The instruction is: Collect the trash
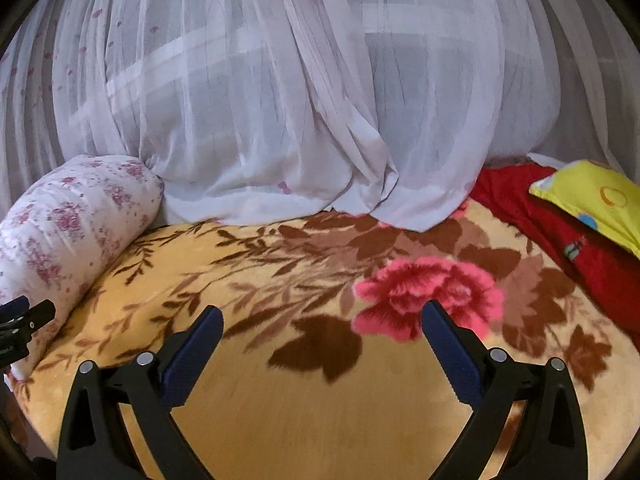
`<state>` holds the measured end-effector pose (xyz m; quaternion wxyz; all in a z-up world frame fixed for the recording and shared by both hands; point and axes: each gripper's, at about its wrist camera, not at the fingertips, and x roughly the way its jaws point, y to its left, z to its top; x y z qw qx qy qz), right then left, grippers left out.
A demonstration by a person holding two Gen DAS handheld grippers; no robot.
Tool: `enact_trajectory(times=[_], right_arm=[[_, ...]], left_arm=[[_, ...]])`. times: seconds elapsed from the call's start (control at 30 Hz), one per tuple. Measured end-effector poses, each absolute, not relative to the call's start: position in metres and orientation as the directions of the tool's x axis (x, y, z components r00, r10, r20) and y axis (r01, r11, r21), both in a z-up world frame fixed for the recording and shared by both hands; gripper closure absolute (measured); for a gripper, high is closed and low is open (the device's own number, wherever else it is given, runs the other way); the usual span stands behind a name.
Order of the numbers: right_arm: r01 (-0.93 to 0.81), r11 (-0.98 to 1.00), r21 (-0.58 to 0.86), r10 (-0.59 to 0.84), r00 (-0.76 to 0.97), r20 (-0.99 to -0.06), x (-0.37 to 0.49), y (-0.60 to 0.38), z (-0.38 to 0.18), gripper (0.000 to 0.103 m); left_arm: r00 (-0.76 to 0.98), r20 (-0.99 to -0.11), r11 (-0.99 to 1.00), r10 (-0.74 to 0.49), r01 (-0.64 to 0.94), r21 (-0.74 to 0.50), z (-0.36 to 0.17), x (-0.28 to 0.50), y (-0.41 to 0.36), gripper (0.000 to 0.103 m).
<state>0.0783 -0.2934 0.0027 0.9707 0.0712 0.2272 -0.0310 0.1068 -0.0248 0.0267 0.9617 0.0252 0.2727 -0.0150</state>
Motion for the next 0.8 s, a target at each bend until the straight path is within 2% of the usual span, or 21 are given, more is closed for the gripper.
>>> enact_trajectory(times=[0.5, 0.8], right_arm=[[0.090, 0.996, -0.011, -0.087, 0.920, -0.382, 0.120, -0.267, 0.003, 0.005], [0.106, 0.994, -0.017, -0.105, 0.924, -0.367, 0.124, -0.270, 0.000, 0.005]], left_arm=[[0.857, -0.514, 1.000, 0.011, -0.008, 0.008, 0.012, 0.161, -0.024, 0.011], [0.863, -0.505, 1.000, 0.013, -0.017, -0.004, 0.011, 0.181, -0.022, 0.011]])
